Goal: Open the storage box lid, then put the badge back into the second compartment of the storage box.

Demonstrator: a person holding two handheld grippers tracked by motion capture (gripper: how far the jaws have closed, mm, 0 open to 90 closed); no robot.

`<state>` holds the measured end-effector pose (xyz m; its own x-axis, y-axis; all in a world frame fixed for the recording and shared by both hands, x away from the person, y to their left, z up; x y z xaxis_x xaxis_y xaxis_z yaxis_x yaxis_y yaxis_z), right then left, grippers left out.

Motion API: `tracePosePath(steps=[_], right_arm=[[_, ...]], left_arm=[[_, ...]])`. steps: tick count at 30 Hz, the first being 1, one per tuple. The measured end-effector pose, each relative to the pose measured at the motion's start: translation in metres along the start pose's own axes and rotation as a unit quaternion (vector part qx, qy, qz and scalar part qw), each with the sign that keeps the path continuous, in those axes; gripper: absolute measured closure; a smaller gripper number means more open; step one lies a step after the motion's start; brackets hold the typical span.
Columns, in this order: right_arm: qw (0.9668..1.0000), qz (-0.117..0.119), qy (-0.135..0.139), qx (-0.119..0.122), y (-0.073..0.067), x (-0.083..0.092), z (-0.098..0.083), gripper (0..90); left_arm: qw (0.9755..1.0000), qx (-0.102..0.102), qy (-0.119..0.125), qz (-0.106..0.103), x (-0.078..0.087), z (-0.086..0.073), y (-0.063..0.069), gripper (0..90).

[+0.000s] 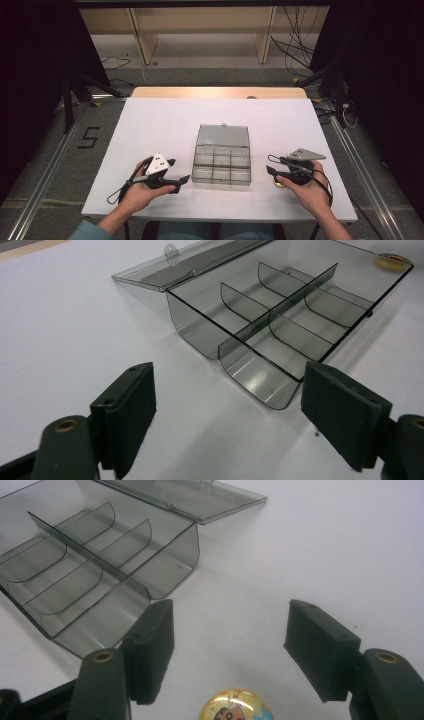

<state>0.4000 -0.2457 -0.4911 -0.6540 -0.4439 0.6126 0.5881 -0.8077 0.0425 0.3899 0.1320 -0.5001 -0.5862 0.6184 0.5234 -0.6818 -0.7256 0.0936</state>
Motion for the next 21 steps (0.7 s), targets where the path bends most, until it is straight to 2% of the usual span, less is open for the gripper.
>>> tracePosePath(steps=[21], right_arm=[[1.0000,-0.003,-0.002,-0.006,0.0045,0.0065,-0.0065,35.1]], left_arm=[[1.0000,-0.004,-0.007,-0.002,-0.0017,-0.0007,-0.0005,22.3]])
Point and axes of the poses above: each handheld gripper's, and its own axes: x roughly backward along the jaws, z roughly out of its top, y roughly to its right, the point moved 5 cm from there along -x, roughly forward along the jaws, and after that the axes turned 6 degrees about x, right-handed, at the moved point
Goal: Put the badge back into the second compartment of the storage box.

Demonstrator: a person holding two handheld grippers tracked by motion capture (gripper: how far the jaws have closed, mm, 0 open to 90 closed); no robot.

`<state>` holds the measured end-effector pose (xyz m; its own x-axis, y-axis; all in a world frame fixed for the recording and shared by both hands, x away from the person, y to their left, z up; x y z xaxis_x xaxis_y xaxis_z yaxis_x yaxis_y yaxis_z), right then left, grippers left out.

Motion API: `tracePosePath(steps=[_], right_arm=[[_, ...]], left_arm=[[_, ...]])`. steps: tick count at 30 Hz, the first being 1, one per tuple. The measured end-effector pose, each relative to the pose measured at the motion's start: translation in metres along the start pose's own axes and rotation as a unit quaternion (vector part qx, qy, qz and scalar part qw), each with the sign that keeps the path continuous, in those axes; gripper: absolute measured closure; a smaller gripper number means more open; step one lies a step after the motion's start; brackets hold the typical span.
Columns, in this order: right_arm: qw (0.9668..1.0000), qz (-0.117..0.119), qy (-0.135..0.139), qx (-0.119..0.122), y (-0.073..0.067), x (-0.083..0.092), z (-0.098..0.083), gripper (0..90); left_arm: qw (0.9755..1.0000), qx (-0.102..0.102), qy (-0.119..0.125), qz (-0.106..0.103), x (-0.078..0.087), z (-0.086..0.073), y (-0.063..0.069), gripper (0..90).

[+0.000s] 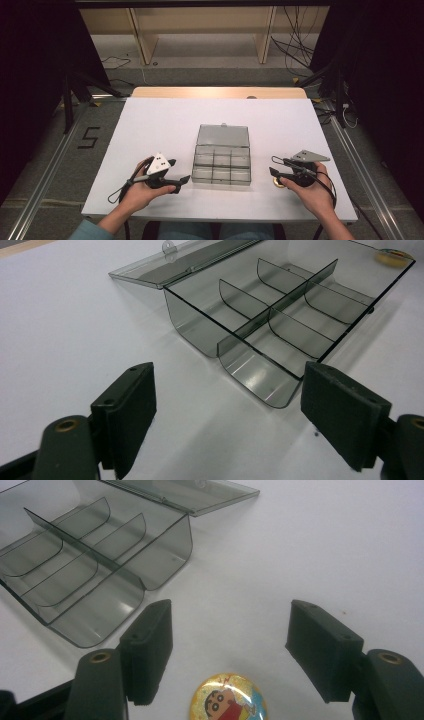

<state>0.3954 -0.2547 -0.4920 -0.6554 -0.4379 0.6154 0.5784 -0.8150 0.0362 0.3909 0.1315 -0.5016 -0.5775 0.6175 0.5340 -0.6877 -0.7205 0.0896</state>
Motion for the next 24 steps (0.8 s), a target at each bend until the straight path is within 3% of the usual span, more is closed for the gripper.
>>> tracePosePath(steps=[24], right_arm=[[0.9999,0.008,-0.010,0.009,0.0047,0.0015,-0.0087,33.3]], left_arm=[[1.0000,0.002,-0.003,-0.002,-0.0030,0.0003,0.0030,22.2]])
Point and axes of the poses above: each handheld gripper's, and its own axes: x roughly backward along the jaws, z roughly out of its top, y roughly to its right, the point moved 5 cm from there along -x, roughly forward along the jaws, and after that the axes turned 6 degrees about x, right-handed, at the moved point
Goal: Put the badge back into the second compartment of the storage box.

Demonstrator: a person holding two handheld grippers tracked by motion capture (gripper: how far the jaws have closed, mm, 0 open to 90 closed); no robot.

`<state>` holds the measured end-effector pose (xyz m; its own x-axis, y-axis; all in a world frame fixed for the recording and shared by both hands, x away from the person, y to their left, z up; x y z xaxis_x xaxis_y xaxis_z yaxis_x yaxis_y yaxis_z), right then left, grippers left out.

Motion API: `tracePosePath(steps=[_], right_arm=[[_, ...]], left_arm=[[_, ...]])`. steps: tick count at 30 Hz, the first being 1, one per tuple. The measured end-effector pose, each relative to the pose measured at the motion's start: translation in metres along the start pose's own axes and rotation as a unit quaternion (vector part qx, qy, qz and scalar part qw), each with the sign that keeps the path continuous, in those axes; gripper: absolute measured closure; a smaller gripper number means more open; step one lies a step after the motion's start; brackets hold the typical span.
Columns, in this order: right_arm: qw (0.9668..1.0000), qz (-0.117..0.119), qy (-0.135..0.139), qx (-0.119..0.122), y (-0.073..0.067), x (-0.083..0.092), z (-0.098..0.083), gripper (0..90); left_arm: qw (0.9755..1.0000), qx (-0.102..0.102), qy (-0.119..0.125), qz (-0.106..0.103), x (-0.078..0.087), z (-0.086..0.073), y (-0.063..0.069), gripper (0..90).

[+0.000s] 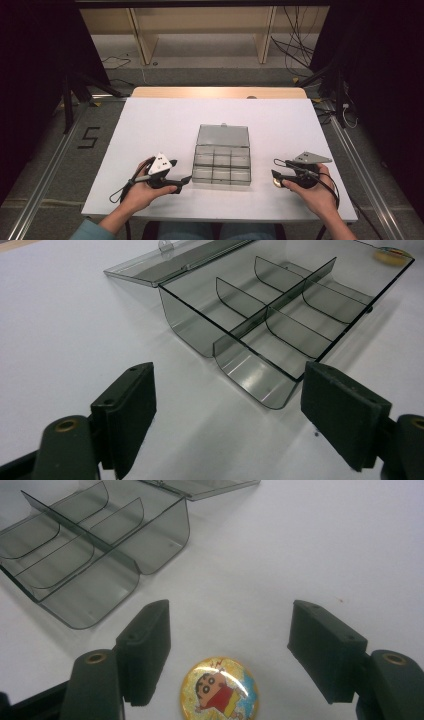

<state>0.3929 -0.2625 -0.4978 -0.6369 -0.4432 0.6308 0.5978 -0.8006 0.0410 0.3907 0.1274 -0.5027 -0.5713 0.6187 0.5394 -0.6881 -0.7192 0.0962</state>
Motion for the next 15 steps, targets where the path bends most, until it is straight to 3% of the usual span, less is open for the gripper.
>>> tracePosePath(steps=[5,9,15], right_arm=[[1.0000,0.000,-0.001,0.001,0.0000,0.0003,-0.0002,33.0],[1.0000,-0.001,-0.001,0.001,0.0005,0.0005,-0.0009,32.9],[1.0000,-0.001,0.000,0.005,0.0008,0.0003,0.0001,32.6]], left_arm=[[1.0000,0.003,0.000,-0.002,0.0003,0.0002,-0.0009,22.2],[0.9996,0.022,0.005,-0.013,0.0006,0.0014,-0.0009,22.2],[0.9998,0.017,0.005,-0.007,0.0017,0.0014,-0.0005,22.3]])
Point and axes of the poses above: each handheld gripper's, and its own axes: x roughly backward along the jaws, z roughly out of its top, y roughly to its right, the point moved 5 cm from there along -x, roughly forward along the jaws, and after that the axes turned 6 degrees about x, right-handed, at the moved point
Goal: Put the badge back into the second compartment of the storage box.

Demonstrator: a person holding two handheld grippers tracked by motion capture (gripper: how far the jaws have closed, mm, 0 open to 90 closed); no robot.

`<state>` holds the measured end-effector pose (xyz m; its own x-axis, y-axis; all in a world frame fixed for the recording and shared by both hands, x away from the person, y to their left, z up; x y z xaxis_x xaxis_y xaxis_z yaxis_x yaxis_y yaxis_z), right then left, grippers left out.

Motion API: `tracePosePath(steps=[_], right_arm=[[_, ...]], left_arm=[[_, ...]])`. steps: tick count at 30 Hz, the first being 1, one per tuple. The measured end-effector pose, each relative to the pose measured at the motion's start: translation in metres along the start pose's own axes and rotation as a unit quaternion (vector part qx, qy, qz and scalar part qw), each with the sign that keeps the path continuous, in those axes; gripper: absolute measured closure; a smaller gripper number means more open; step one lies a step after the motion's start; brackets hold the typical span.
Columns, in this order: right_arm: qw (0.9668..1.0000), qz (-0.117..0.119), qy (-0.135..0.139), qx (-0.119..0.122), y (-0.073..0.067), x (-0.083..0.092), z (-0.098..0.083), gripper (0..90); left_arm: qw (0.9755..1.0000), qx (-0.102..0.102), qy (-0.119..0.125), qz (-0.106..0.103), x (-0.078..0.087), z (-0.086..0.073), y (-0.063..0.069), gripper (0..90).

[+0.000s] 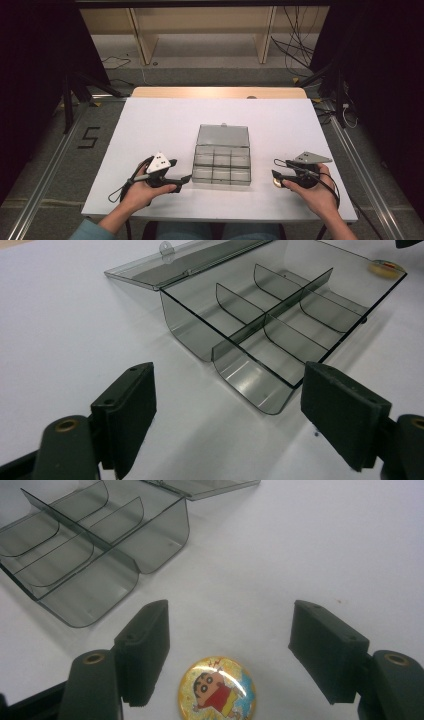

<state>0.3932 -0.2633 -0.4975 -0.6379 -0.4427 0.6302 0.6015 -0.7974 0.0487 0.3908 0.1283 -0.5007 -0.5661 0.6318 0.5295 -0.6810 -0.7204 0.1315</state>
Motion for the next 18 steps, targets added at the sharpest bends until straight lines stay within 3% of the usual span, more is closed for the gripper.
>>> tracePosePath(steps=[18], right_arm=[[0.9998,0.012,-0.014,0.001,-0.0014,-0.0021,-0.0042,31.2]], left_arm=[[1.0000,-0.005,-0.001,0.002,-0.0009,-0.0003,-0.0001,22.4]])
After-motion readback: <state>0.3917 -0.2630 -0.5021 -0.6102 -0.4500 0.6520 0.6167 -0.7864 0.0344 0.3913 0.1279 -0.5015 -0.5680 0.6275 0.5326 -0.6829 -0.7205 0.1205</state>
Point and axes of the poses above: each handheld gripper's, and its own axes: x roughly backward along the jaws, z roughly out of its top, y roughly to its right, the point moved 5 cm from there along -x, roughly forward along the jaws, and after that the axes turned 6 degrees about x, right-handed, at the moved point
